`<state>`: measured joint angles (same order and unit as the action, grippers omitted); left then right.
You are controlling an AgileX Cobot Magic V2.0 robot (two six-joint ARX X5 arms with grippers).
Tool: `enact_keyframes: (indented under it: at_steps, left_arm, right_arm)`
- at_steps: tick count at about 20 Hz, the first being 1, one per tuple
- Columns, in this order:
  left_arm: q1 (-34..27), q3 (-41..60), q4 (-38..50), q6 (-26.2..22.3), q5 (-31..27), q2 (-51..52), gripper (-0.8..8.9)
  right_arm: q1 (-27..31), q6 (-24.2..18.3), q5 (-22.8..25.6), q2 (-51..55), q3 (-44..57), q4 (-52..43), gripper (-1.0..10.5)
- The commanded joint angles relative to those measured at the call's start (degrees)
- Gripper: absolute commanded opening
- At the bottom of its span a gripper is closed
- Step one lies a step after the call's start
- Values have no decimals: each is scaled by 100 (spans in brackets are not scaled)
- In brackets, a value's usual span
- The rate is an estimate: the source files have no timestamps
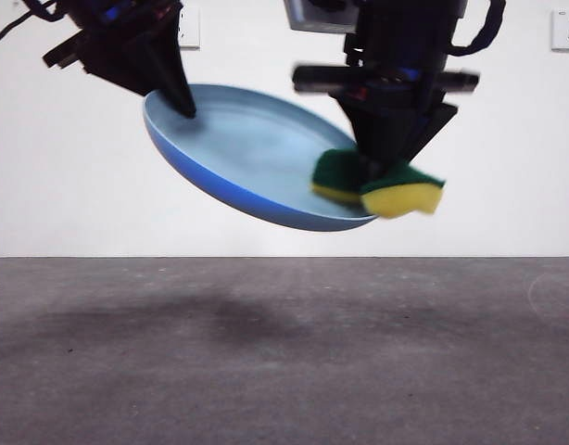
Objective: Pick up the plate,pick up the cloth,clean the plate with the cloth
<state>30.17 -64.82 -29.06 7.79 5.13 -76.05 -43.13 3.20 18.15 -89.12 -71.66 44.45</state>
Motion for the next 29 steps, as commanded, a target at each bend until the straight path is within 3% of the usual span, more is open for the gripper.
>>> enact_keyframes:
  at_steps: [1,4,9,12,15,17,18,22,24,26,29]
  left_arm:
    - [26,-28,-181,90,271,28,-7]
    - [66,-28,-195,79,457,28,-7]
    - [81,-28,-116,83,745,28,-7]
    - [79,-28,192,142,745,31,-7]
    - [42,-28,704,428,739,31,-7]
    - [9,-28,824,450,748,31,-7]
    - [-4,-28,763,446,745,31,-7]
    - [-70,-28,212,352,994,31,-7]
    - [-70,-28,-48,227,1198,31,-7]
    - [-59,-28,-190,118,1338,31,-7]
    - [-52,-28,-321,55,1449,31,-7]
  right_arm:
    - [105,-33,387,-76,66,-540,-16]
    - [120,-31,-435,-76,66,-1266,-16]
    - [101,308,-2723,-79,66,-1934,-17]
    - [-105,411,-3265,-101,66,-1821,-17]
    - [-352,319,-3320,-98,66,-1211,-17]
    - [-433,116,-3071,-98,66,-614,-17]
    - [-459,90,-2640,-98,66,-321,-17]
    - [-308,68,-48,-85,66,332,-16]
    - [-125,-33,793,-83,66,101,-16]
    - [-4,-33,931,-83,66,-264,-16]
    - [162,-28,680,-83,66,-1134,-16]
